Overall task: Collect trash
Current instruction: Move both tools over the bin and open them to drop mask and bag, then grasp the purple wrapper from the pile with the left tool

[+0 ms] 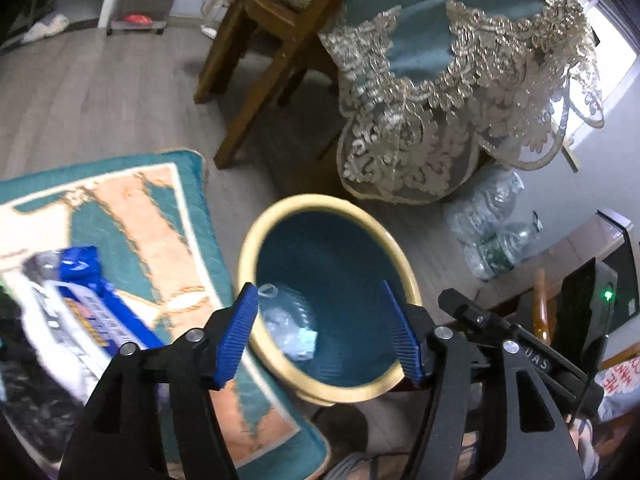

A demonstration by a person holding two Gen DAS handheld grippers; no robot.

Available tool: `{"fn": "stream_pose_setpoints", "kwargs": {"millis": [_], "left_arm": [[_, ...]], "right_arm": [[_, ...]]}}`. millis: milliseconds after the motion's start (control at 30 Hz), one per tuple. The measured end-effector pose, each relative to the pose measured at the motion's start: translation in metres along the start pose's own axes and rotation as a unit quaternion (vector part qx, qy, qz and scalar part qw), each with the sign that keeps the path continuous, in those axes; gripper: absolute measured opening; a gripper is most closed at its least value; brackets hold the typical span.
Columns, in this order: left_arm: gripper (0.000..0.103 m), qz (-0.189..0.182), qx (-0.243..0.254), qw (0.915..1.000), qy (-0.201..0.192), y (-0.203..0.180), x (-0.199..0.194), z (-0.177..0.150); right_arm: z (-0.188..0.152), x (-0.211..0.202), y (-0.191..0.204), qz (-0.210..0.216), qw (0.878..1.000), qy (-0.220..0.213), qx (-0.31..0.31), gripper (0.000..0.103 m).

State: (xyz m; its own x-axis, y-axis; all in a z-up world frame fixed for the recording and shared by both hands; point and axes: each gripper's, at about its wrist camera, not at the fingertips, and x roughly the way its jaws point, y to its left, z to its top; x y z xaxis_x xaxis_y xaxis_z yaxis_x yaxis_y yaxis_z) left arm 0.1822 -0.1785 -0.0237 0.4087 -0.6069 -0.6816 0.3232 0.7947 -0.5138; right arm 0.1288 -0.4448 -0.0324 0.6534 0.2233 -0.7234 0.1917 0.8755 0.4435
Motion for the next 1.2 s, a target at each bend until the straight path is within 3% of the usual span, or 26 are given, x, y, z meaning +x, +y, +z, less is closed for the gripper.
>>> {"fn": "stream_pose_setpoints", "kwargs": {"millis": [300,700,967,1200], "left_arm": [[0.072,0.045,0.016,0.9986,-0.024,0.024,-0.054,-0.003],[0.072,0.105,0.026,0.9934,-0.036,0.071,-0.117,-0.037],[0.072,0.141,0.020,0.9898,-0.014,0.102,-0.146,-0.075],[0.072,0.164,0.022,0.9849,0.050,0.120,-0.140,-0.114]], "right_arm": [[-0.004,0.002,0.027,0.021,0.999,0.004,-0.031,0.050],[-0.019,0.011,0.078,0.046,0.995,0.021,-0.088,0.051],[-0.034,0.016,0.116,0.061,0.989,0.034,-0.127,0.051],[-0.047,0.014,0.134,0.066,0.986,0.043,-0.149,0.051]]}}
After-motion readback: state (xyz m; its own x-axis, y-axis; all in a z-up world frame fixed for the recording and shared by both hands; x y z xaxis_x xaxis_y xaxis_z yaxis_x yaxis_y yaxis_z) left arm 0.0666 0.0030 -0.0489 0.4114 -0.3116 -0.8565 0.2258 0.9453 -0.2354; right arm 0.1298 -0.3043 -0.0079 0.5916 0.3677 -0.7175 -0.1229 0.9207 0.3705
